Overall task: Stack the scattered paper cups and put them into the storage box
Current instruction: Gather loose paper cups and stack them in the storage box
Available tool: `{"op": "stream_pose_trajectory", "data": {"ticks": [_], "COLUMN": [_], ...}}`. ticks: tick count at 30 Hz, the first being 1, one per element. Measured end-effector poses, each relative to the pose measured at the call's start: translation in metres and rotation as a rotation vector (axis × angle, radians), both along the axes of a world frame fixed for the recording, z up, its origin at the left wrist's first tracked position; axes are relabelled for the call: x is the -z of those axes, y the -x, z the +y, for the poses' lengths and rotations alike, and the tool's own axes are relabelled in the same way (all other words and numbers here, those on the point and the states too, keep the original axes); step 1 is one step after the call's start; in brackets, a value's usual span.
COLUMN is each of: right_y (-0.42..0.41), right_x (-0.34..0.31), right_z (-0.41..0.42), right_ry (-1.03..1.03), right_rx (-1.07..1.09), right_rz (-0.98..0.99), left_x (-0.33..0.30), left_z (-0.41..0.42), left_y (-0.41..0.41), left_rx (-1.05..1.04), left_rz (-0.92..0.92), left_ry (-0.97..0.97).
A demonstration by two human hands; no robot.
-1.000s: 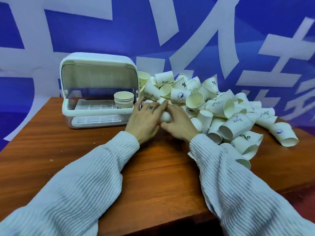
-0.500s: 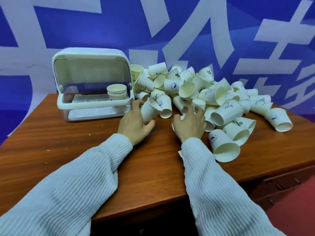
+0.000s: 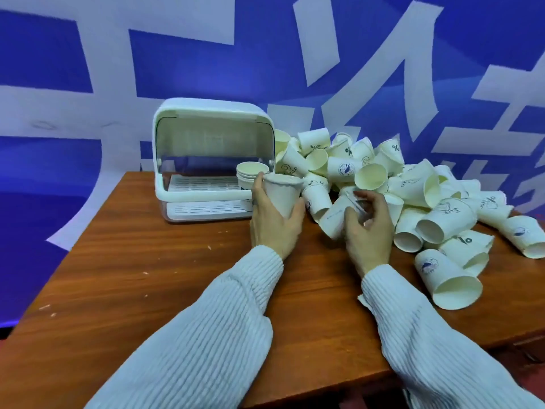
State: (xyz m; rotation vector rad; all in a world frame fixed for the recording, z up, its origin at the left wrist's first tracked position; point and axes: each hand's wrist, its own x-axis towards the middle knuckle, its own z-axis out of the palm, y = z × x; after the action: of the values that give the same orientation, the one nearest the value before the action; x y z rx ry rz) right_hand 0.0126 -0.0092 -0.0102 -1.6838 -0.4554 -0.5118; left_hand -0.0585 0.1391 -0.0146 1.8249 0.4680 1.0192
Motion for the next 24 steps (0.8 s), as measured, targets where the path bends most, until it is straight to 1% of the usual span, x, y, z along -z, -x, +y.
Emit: {"op": "stream_pose_trajectory", "data": {"ticks": [3, 6, 9, 12, 16, 18, 21, 24], "right_y": [-0.003, -0.009, -0.012, -0.023, -0.031, -0.034, -0.045, -0.06], "right_x": [0.011, 0.017, 0.015, 0.002, -0.028, -0.039, -0.045, -0.048], "right_z": [0.003, 0.008, 0.023, 0.047, 0.092, 0.115, 0.14, 0.154], "right_ry": [0.088, 0.095, 0.102, 0.033, -0.157, -0.176, -0.057, 0.195], "right_rx": [-0.008, -0.031, -0.035, -0.082, -0.227, -0.278, -0.344, -0.336], "right_rz": [-0.054, -0.089, -0.186, -0.221, -0.259, -0.286, -0.335, -0.431], "left_x": [0.002, 0.002, -0.001, -0.005, -0.006, -0.008, -0.008, -0.007], "left_z": [0.007, 0.011, 0.018, 0.029, 0.038, 0.04, 0.045, 0.052], "left_y": [0.002, 0.004, 0.006, 0.005, 0.007, 0.008, 0.01, 0.011], "left_rx": [-0.018, -0.053, -0.12, -0.187, -0.279, -0.314, -0.365, -0.396], "left_rz": [-0.091, -0.146, -0.181, -0.209, -0.232, -0.239, -0.242, -0.254], "left_ry": [-0.004, -0.006, -0.027, -0.068, -0.133, -0.147, -0.139, -0.122]}}
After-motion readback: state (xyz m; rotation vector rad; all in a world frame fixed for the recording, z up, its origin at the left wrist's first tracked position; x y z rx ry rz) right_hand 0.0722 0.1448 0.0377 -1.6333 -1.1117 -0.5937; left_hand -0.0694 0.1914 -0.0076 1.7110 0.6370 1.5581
